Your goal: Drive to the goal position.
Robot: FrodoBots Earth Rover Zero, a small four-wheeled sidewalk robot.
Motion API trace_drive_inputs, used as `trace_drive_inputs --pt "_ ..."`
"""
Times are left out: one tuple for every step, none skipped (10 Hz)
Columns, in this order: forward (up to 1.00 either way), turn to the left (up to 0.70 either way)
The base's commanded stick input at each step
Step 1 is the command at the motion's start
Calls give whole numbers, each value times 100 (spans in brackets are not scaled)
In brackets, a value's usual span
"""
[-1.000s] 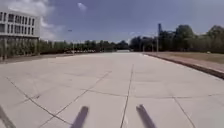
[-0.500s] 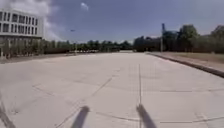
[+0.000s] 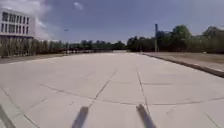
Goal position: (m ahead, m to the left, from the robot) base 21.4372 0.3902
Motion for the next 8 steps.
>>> trace_drive_inputs --pt "100 -40" --pt "100 -40" --pt "100 -40" --pt "100 -31" --pt "100 -12" --pt "100 0" --pt "100 0" --pt "100 0"
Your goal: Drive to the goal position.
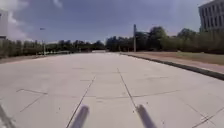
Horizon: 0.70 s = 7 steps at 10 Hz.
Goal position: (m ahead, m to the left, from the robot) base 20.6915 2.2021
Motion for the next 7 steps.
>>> trace_drive_inputs --pt "100 0" --pt "100 0" --pt "100 0" --pt "100 0" --pt "100 0" --pt "100 0" --pt "100 0"
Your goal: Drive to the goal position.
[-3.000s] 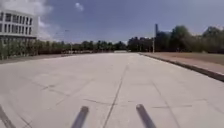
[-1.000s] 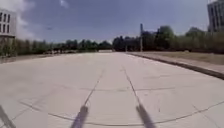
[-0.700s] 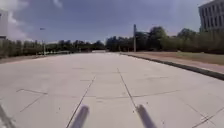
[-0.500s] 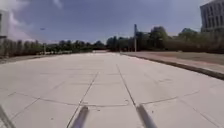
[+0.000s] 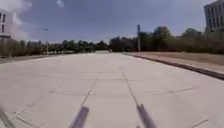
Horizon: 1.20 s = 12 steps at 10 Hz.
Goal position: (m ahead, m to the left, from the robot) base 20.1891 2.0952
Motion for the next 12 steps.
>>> trace_drive_inputs --pt "100 0" --pt "100 0" --pt "100 0" --pt "100 0" --pt "100 0" --pt "100 0" --pt "100 0" --pt "100 0" --pt "100 0" --pt "100 0" --pt "100 0" --pt "100 0"
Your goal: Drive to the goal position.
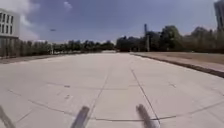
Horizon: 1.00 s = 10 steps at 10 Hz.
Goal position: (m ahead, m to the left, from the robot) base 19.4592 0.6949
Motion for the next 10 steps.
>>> trace_drive_inputs --pt "100 0" --pt "100 0" --pt "100 0" --pt "100 0" --pt "100 0" --pt "100 0" --pt "100 0" --pt "100 0" --pt "100 0" --pt "100 0"
